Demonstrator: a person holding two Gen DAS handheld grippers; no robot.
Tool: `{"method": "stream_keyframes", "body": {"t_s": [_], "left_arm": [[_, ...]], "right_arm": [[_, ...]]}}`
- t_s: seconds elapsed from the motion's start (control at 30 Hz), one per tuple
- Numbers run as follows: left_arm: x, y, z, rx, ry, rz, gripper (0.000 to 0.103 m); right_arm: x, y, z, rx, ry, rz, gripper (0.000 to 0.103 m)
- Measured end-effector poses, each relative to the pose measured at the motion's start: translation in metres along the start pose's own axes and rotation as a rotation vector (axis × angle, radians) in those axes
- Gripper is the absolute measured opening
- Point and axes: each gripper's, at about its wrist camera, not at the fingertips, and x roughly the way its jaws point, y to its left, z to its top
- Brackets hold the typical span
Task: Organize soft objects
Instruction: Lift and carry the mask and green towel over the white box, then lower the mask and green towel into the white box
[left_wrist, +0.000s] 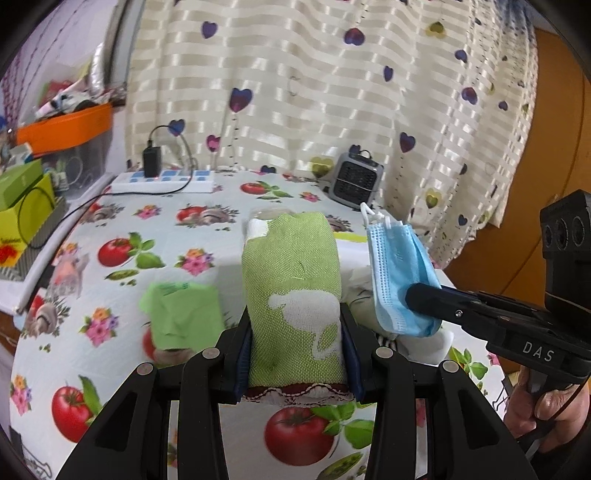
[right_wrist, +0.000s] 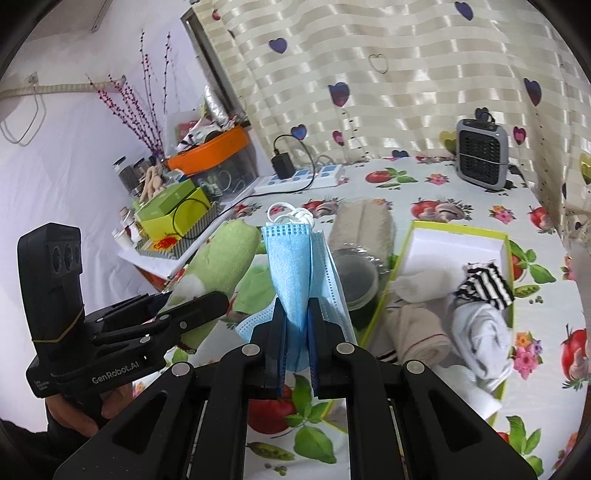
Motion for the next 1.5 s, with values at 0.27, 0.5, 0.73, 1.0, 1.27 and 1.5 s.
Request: {"method": "stream_keyframes", "body": {"t_s": [0.27,0.5,0.73,1.0,1.27,1.5], "left_arm": [[0.012,-0.023,0.010,0.042,0.005,-0.038,0.040],[0.022,-0.037,0.016,0.056,0.014,-0.061,0.040],[0.032,-0.049,0.018,0.070,0.028,-0.085,0.040],[0.039,-0.068,0.004,0.095,0.068,-0.146,0.040],[0.052,-0.088,-0.022,0.125,0.135,-0.206,0.040],[0.070,-0.099,-0.040,0.141,0.206,-0.238,0.040]], "right_arm": [[-0.015,-0.021,0.003,0.039,-0.034,-0.035,0.010],[-0.026,-0.040,0.004,0.074,-0.058,-0.073,0.010],[-0.038,-0.060,0.002,0.113,-0.074,-0.112,0.010],[-0.043,-0.071,-0.009,0.126,-0.055,-0.145,0.010],[-0.035,-0.087,-0.040,0.155,0.029,-0.198,0.010],[-0.027,-0.092,-0.059,0.152,0.094,-0.227,0.010]]}}
